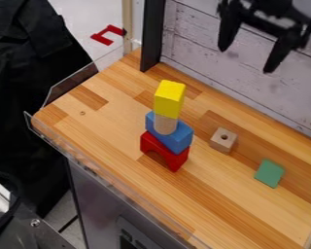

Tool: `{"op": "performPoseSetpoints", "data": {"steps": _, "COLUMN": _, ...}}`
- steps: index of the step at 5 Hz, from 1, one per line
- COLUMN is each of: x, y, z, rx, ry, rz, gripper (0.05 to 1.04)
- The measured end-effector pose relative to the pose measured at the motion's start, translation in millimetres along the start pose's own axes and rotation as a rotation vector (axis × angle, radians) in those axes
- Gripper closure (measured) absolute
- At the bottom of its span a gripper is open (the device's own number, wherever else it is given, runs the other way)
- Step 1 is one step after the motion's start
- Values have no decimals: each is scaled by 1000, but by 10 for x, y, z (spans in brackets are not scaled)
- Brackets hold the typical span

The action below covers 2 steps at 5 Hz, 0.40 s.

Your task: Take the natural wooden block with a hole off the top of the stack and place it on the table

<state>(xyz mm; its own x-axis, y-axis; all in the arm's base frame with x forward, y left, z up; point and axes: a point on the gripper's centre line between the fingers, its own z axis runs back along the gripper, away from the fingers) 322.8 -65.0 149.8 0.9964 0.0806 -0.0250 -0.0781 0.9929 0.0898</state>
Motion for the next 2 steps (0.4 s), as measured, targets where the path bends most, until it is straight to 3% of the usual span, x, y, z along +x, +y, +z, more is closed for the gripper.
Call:
{"op": "performPoseSetpoints", "data": {"steps": 1, "x": -185, "y": 55, "z": 87, "rx": -13, "ry": -13, "rz": 46, "gripper": 83}}
{"op": "performPoseSetpoints", "data": {"steps": 2, "x": -292, "y": 55, "z": 67, "rx": -38, "ry": 5, "rz": 76, "gripper": 83}}
